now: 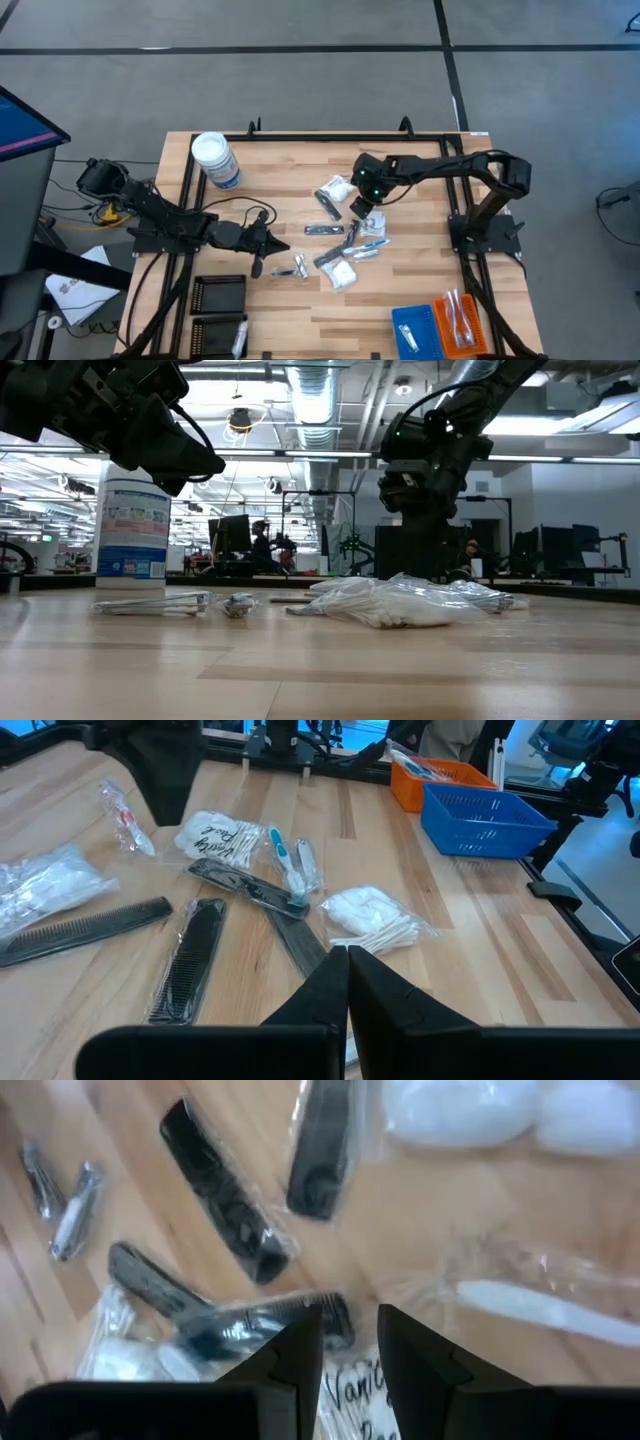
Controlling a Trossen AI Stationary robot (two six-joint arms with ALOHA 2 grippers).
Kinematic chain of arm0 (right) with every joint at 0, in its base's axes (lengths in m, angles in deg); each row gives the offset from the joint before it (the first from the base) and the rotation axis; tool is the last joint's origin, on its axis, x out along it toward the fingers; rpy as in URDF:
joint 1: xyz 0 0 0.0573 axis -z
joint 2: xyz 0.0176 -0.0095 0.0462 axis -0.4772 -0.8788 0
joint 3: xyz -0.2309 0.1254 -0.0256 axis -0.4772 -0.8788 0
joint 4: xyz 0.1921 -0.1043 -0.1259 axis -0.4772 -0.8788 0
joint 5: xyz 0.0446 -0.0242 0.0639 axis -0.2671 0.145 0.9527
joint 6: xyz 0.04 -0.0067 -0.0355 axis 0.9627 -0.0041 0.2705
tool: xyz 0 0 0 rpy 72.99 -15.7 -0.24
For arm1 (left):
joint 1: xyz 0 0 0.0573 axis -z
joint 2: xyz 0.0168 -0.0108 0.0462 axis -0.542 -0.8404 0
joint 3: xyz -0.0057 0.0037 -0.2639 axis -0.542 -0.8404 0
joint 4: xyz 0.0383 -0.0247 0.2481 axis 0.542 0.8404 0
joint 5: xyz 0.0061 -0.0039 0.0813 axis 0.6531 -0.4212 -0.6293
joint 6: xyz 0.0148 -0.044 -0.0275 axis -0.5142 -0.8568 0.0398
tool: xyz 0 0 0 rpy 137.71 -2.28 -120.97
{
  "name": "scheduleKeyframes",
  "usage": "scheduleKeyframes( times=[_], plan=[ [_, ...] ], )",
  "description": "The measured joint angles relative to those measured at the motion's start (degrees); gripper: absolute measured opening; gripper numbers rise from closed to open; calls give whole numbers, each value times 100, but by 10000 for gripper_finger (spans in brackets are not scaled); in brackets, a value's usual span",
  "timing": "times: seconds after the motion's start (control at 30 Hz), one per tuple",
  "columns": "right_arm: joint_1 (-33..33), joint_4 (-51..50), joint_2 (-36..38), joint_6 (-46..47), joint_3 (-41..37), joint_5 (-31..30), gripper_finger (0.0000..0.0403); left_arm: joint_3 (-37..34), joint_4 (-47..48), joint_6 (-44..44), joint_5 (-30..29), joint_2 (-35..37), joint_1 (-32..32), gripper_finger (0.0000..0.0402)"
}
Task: Pick & Place Travel size toiletries
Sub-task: Put the black comb into the top black bin
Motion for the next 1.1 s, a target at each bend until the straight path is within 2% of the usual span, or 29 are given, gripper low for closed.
scheduleKeyframes(
  times=[0.2, 0.53, 0.8, 1.1],
  plan=[
    [-9, 187, -217, 297, 14, 8, 92, 0, -2, 0, 1, 0, 0, 3],
    [-164, 149, -827, 154, 3, 190, 92, 0, -10, 0, 4, 0, -1, 3],
    [-242, 305, -821, -50, 4, 630, 92, 0, -9, 2, 7, 0, 0, 3],
    [-306, 324, -815, -53, 4, 629, 92, 0, -9, 0, 11, 0, 0, 3]
  ],
)
